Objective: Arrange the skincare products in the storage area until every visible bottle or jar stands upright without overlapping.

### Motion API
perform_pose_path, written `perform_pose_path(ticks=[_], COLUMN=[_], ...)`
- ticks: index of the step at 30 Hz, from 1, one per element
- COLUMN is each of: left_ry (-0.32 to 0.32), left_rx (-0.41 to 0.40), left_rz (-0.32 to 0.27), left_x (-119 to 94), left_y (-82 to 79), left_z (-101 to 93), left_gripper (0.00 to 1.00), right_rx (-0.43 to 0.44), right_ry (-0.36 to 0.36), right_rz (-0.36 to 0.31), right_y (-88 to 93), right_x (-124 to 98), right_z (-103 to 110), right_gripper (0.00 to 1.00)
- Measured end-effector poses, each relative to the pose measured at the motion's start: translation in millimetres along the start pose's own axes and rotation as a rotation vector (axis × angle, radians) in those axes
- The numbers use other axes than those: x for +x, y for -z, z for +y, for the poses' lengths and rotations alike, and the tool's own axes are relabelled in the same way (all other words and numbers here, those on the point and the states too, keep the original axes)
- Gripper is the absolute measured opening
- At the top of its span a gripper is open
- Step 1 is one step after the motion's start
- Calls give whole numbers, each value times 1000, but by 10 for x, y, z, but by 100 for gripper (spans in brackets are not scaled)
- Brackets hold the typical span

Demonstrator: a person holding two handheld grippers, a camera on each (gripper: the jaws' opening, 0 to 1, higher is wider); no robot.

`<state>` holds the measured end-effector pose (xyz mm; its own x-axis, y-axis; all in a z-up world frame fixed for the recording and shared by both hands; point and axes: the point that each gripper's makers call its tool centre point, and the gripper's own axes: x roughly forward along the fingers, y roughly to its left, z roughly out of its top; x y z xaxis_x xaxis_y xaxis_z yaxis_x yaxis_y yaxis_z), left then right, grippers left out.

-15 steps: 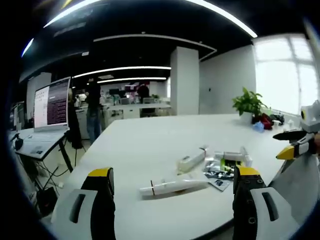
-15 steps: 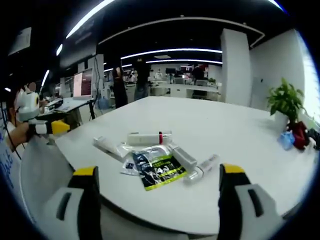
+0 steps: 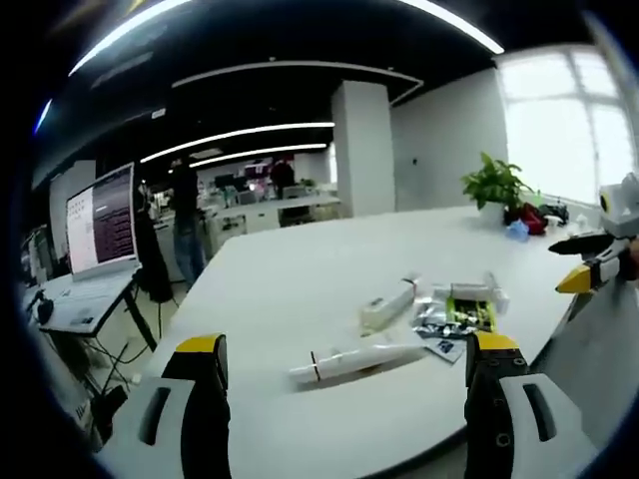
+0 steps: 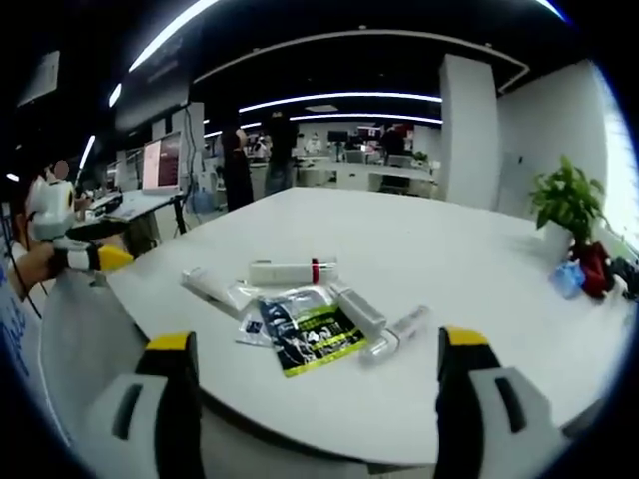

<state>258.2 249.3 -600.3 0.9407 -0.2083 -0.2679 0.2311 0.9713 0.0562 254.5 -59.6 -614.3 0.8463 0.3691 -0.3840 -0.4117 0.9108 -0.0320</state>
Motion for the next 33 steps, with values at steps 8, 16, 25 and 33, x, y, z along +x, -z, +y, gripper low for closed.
perform_pose_path(ticks=[8,16,25,33], left_ry=[49,51,57,63], left_rx=[28,123,49,30], left_rz=[69,155,108,105], left_x=[-23,-78,-122,-129], left_y=[-83,-94,-230,-237], left_z=[-20,-19,6,12], left_gripper=[97,97,97,97], right_rx=[-53,-62,-56,-55], right_ry=[29,36,16,11], right_rz=[11,6,25,22], right_y=[-113,-218,-206,-236], right_x=[-102,-147,-163,-171], right_z=[-88,-147,-115,-111], right_gripper=[100,100,100,100])
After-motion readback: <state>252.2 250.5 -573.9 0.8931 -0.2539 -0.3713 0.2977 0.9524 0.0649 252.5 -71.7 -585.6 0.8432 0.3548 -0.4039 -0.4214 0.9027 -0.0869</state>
